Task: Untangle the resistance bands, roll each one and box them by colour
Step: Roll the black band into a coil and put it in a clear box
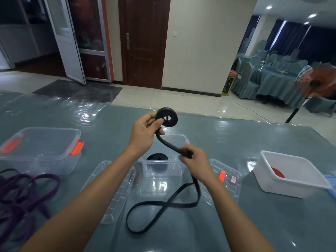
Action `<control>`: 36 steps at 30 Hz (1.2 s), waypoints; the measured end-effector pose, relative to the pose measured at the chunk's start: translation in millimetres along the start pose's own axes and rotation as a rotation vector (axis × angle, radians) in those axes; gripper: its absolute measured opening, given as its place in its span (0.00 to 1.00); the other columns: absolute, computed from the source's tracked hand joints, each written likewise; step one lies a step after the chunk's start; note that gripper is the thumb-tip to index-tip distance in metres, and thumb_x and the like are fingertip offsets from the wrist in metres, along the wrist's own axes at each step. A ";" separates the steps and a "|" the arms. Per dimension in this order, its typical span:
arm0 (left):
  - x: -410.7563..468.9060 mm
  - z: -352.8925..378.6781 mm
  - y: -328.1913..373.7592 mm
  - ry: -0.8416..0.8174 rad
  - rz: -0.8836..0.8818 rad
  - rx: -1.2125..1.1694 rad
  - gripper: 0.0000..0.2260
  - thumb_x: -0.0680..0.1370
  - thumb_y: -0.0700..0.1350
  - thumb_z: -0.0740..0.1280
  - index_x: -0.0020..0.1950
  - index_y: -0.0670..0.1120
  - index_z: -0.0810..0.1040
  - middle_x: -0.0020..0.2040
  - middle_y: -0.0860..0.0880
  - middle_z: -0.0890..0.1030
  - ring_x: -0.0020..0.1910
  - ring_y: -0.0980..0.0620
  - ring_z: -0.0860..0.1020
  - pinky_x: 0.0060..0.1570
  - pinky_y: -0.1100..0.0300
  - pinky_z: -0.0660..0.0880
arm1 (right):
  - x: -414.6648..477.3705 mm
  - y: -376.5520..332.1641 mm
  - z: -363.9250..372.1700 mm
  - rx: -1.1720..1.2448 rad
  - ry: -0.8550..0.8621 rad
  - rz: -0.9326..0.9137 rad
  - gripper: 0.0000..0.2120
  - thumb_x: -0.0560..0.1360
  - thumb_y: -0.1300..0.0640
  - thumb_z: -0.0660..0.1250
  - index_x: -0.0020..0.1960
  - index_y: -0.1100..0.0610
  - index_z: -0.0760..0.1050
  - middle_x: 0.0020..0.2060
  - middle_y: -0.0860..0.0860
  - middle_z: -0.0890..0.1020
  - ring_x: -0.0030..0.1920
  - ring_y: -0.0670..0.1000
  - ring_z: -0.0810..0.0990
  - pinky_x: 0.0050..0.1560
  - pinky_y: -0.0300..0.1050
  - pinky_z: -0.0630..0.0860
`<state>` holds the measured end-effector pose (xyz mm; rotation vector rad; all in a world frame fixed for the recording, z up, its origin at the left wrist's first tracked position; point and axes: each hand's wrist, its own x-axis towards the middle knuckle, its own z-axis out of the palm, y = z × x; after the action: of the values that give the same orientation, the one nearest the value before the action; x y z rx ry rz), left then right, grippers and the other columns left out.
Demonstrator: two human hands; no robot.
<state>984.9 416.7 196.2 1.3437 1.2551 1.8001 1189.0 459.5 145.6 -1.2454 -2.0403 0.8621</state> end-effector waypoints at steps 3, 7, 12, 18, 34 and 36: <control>-5.9 -1.1 -12.4 -0.014 -0.039 -0.010 0.04 0.82 0.38 0.67 0.54 0.43 0.81 0.37 0.47 0.84 0.35 0.49 0.83 0.42 0.59 0.80 | -9.6 16.8 24.1 -0.062 -0.086 0.023 0.06 0.76 0.60 0.72 0.49 0.49 0.80 0.39 0.46 0.82 0.41 0.47 0.81 0.45 0.40 0.76; -13.1 -2.6 -26.4 -0.020 -0.086 -0.012 0.04 0.81 0.37 0.67 0.54 0.42 0.81 0.40 0.46 0.86 0.38 0.47 0.85 0.45 0.56 0.82 | -17.1 31.8 43.0 -0.135 -0.179 0.038 0.07 0.78 0.56 0.69 0.54 0.48 0.82 0.40 0.46 0.84 0.42 0.49 0.83 0.49 0.50 0.80; -19.0 -6.1 -44.0 -0.029 -0.153 0.016 0.04 0.81 0.38 0.68 0.54 0.43 0.82 0.44 0.43 0.87 0.40 0.46 0.86 0.46 0.56 0.82 | -19.5 38.0 53.5 -0.092 -0.226 0.048 0.13 0.77 0.58 0.71 0.62 0.54 0.81 0.50 0.49 0.86 0.51 0.49 0.83 0.59 0.51 0.79; -33.7 -17.4 -70.9 -0.124 -0.214 0.232 0.10 0.81 0.38 0.68 0.53 0.53 0.82 0.45 0.51 0.87 0.42 0.48 0.86 0.48 0.57 0.81 | -14.3 26.7 40.3 0.163 -0.022 0.021 0.17 0.77 0.58 0.71 0.66 0.51 0.78 0.55 0.43 0.83 0.54 0.37 0.81 0.55 0.36 0.78; -86.3 27.6 -58.4 -0.212 -0.181 0.635 0.10 0.78 0.38 0.72 0.58 0.45 0.84 0.47 0.53 0.85 0.46 0.60 0.82 0.50 0.68 0.75 | -15.0 47.8 10.1 0.247 -0.087 -0.115 0.13 0.74 0.69 0.71 0.55 0.57 0.83 0.48 0.50 0.86 0.49 0.49 0.84 0.51 0.39 0.81; -95.7 37.2 -58.7 -0.054 -0.239 0.475 0.11 0.77 0.35 0.72 0.58 0.43 0.84 0.50 0.51 0.87 0.49 0.58 0.84 0.53 0.66 0.76 | -17.4 48.9 7.1 0.521 -0.071 0.008 0.14 0.74 0.72 0.69 0.52 0.55 0.83 0.46 0.54 0.86 0.49 0.53 0.86 0.46 0.44 0.84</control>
<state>1046.8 372.4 105.8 1.3975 1.8043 1.3413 1216.1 459.3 100.8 -0.9390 -1.7016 1.3496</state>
